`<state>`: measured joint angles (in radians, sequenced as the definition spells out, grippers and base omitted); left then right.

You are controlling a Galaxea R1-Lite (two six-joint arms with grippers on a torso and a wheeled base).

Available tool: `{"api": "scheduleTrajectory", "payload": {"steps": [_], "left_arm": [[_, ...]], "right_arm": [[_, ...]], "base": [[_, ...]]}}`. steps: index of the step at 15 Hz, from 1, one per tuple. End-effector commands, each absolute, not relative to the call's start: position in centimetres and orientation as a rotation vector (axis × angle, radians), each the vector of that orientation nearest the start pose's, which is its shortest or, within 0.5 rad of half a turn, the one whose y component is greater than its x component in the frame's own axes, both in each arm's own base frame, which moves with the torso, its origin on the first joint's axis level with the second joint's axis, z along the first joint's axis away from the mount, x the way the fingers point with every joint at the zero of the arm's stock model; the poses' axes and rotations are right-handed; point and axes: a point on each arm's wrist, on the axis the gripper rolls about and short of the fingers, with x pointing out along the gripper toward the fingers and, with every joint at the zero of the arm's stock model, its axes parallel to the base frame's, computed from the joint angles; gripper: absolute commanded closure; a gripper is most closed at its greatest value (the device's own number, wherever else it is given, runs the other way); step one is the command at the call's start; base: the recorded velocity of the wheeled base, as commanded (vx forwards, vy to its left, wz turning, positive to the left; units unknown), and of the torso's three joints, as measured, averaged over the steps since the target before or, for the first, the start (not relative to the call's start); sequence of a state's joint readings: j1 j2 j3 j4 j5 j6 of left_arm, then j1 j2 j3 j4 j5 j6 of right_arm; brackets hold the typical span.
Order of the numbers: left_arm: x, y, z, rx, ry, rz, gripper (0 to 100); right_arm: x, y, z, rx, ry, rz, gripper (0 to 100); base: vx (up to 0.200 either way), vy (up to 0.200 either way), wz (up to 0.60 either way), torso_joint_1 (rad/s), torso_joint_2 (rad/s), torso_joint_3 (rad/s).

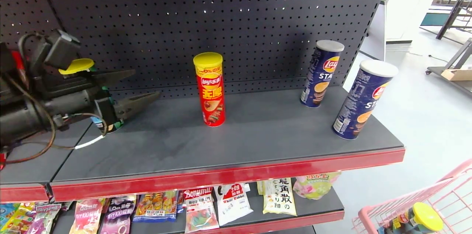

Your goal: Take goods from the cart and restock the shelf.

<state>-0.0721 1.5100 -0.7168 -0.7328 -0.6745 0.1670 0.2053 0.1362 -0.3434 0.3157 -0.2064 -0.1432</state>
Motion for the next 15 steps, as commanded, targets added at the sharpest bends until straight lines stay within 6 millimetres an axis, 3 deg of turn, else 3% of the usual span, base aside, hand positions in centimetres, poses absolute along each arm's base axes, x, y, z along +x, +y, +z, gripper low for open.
{"api": "scheduleTrajectory", "payload": {"steps": [1, 6, 15], "left_arm": [[30.5, -4.0, 19.5, 0.132, 0.047, -0.828, 0], [32.9, -6.0, 18.2, 0.143, 0.043, -0.912, 0], [36.1, -9.3, 18.4, 0.156, -0.013, -0.973, 0]], "right_arm": [[-3.8, -1.3, 14.0, -0.166, 0.11, 0.005, 100], [-3.8, -1.3, 14.1, -0.167, 0.11, -0.001, 100], [-3.8, -1.2, 14.1, -0.168, 0.111, -0.009, 100]], "base": [[0.0, 0.0, 0.0, 0.0, 0.0, 0.0], [0.0, 0.0, 0.0, 0.0, 0.0, 0.0], [0.0, 0.0, 0.0, 0.0, 0.0, 0.0]]}}
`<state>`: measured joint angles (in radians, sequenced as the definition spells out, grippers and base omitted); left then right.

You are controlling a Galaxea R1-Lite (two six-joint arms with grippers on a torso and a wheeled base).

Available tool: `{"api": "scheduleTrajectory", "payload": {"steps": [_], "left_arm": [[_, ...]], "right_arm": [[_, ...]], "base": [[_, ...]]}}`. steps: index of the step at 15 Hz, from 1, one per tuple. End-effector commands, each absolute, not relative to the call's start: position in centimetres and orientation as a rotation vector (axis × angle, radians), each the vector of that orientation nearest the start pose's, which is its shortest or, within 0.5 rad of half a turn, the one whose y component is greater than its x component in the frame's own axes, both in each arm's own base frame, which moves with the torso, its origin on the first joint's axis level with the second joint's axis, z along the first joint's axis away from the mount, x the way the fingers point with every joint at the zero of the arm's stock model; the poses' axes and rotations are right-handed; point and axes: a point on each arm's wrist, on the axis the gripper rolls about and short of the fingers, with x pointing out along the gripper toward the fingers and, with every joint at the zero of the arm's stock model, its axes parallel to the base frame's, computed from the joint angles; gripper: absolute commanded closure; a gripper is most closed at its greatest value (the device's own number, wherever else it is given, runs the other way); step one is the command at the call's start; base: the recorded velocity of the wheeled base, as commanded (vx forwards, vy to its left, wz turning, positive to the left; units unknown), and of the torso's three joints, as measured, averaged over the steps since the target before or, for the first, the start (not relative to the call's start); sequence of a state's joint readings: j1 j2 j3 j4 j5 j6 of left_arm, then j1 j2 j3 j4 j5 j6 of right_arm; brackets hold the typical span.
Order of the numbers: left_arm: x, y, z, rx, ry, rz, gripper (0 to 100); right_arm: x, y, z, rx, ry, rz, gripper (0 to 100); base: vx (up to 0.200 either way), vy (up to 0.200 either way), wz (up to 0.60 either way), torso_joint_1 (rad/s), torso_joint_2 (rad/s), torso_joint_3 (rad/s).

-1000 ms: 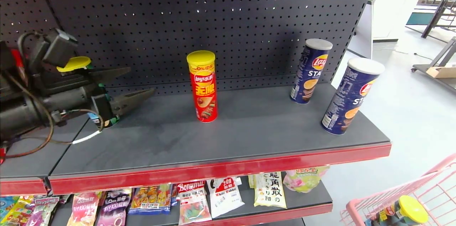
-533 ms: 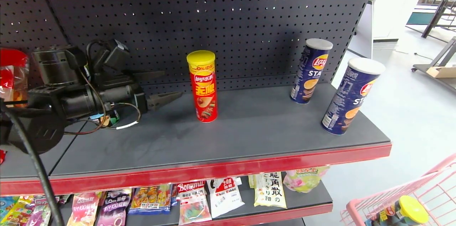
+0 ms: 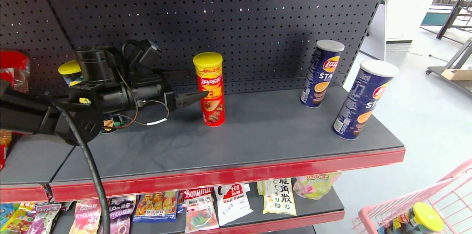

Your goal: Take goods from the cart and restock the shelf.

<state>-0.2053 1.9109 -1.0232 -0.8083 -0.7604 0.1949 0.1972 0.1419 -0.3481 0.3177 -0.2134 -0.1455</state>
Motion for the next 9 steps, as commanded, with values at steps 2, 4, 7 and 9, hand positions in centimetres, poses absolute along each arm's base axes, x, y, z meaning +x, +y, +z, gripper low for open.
{"api": "scheduleTrajectory", "payload": {"steps": [2, 4, 7, 9], "left_arm": [[36.8, -9.4, 18.3, 0.157, -0.016, -0.968, 0], [37.3, -9.5, 18.3, 0.16, -0.023, -0.96, 0], [38.5, -9.9, 17.9, 0.163, -0.029, -0.949, 0], [39.0, -10.9, 17.8, 0.164, -0.034, -0.959, 0]], "right_arm": [[-3.8, -1.3, 14.2, -0.168, 0.109, -0.012, 100], [-3.9, -1.3, 14.2, -0.168, 0.108, -0.012, 100], [-3.8, -1.3, 14.2, -0.168, 0.109, -0.012, 100], [-3.8, -1.3, 14.2, -0.168, 0.109, -0.012, 100]], "base": [[0.0, 0.0, 0.0, 0.0, 0.0, 0.0], [0.0, 0.0, 0.0, 0.0, 0.0, 0.0], [0.0, 0.0, 0.0, 0.0, 0.0, 0.0], [0.0, 0.0, 0.0, 0.0, 0.0, 0.0]]}}
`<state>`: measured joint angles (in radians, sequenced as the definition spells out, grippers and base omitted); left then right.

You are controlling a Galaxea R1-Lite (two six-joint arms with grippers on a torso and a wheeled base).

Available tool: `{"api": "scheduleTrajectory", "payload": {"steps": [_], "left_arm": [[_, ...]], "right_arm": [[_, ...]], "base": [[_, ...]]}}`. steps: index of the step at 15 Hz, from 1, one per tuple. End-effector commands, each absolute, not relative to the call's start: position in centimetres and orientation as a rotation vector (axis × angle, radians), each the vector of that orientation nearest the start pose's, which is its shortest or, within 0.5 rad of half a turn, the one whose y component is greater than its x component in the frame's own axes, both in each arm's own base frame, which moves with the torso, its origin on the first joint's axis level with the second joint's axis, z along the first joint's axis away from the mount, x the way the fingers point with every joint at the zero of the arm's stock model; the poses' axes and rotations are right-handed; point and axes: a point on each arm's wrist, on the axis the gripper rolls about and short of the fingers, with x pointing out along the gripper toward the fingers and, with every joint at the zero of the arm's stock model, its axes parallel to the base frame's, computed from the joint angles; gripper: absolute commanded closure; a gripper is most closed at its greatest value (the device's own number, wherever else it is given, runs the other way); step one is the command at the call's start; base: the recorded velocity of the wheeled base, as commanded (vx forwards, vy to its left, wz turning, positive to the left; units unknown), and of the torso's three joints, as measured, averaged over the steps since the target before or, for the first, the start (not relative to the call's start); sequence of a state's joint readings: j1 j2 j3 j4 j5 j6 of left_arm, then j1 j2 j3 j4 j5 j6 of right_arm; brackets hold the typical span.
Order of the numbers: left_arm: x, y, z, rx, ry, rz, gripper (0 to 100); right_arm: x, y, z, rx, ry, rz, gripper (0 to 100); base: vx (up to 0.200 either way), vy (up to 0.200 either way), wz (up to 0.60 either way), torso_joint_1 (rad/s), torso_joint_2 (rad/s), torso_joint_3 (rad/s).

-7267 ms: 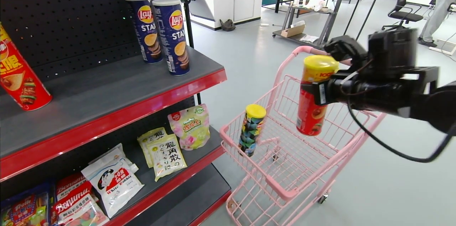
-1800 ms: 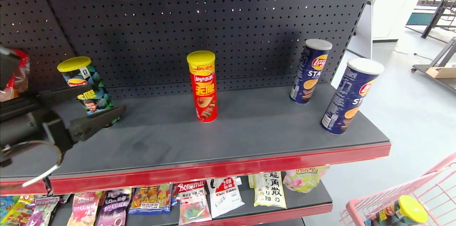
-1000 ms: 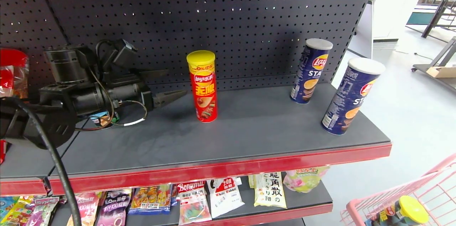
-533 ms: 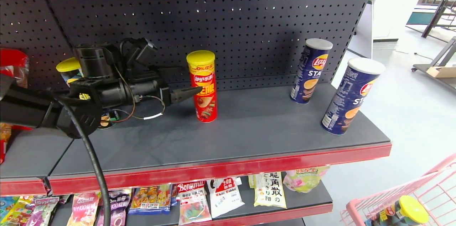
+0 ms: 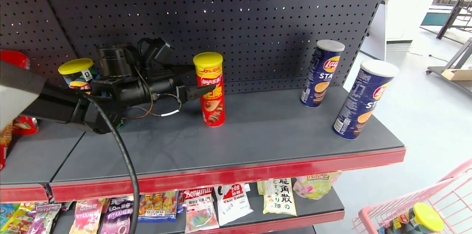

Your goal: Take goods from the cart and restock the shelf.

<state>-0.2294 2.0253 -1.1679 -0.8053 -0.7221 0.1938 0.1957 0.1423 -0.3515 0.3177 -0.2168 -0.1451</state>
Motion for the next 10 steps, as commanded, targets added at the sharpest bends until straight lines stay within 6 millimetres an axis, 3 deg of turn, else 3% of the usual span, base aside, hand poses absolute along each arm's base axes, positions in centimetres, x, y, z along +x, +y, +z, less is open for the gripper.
{"api": "scheduleTrajectory", "payload": {"steps": [1, 10], "left_arm": [[39.4, -11.4, 17.5, 0.164, -0.032, -0.959, 0], [40.2, -13.8, 17.0, 0.13, -0.026, -0.946, 0]], "right_arm": [[-3.8, -1.3, 14.2, -0.168, 0.109, -0.012, 100], [-3.9, -1.3, 14.2, -0.168, 0.108, -0.014, 100]], "base": [[0.0, 0.0, 0.0, 0.0, 0.0, 0.0], [0.0, 0.0, 0.0, 0.0, 0.0, 0.0]]}}
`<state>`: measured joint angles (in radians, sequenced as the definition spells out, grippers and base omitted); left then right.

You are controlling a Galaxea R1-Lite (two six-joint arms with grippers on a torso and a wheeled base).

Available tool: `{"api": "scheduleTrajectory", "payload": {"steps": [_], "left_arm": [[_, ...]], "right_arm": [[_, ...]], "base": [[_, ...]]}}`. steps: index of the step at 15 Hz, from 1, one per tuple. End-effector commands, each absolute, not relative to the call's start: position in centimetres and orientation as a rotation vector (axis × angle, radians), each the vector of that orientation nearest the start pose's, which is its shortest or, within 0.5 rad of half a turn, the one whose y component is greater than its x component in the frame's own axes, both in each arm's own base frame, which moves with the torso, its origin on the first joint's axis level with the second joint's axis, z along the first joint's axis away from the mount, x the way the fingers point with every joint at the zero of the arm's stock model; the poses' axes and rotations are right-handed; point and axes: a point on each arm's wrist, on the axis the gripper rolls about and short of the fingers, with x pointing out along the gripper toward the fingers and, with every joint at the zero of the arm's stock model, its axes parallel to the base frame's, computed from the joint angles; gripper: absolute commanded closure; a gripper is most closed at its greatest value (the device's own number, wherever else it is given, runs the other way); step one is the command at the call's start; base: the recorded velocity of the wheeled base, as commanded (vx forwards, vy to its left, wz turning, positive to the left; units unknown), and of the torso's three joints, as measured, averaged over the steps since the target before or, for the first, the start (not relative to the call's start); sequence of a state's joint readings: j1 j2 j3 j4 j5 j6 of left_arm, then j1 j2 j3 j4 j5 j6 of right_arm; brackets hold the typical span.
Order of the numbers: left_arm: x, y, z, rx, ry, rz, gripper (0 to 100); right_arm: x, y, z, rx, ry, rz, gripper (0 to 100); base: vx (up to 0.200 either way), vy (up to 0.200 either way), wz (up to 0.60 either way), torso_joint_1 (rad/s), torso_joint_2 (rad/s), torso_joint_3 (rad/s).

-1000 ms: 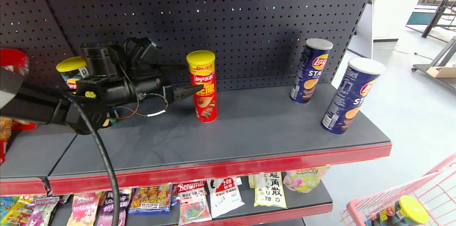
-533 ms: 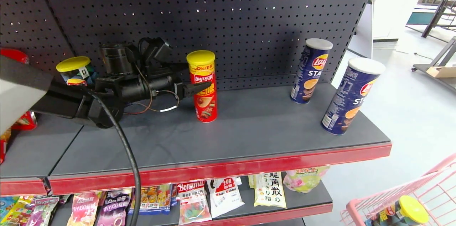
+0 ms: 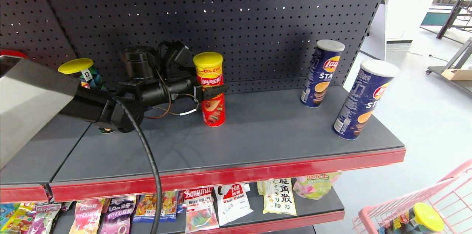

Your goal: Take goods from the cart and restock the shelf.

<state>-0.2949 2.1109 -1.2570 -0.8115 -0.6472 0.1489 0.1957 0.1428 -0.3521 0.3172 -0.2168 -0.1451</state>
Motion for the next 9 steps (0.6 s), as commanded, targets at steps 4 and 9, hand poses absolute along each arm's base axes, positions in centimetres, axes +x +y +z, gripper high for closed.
{"api": "scheduleTrajectory", "payload": {"steps": [4, 9], "left_arm": [[40.2, -13.8, 17.0, 0.129, -0.027, -0.952, 100], [37.3, -13.0, 18.8, 0.124, -0.042, -1.039, 100]], "right_arm": [[-3.9, -1.3, 14.2, -0.168, 0.108, -0.014, 100], [-3.9, -1.3, 14.3, -0.167, 0.103, -0.012, 100]], "base": [[0.0, 0.0, 0.0, 0.0, 0.0, 0.0], [0.0, 0.0, 0.0, 0.0, 0.0, 0.0]]}}
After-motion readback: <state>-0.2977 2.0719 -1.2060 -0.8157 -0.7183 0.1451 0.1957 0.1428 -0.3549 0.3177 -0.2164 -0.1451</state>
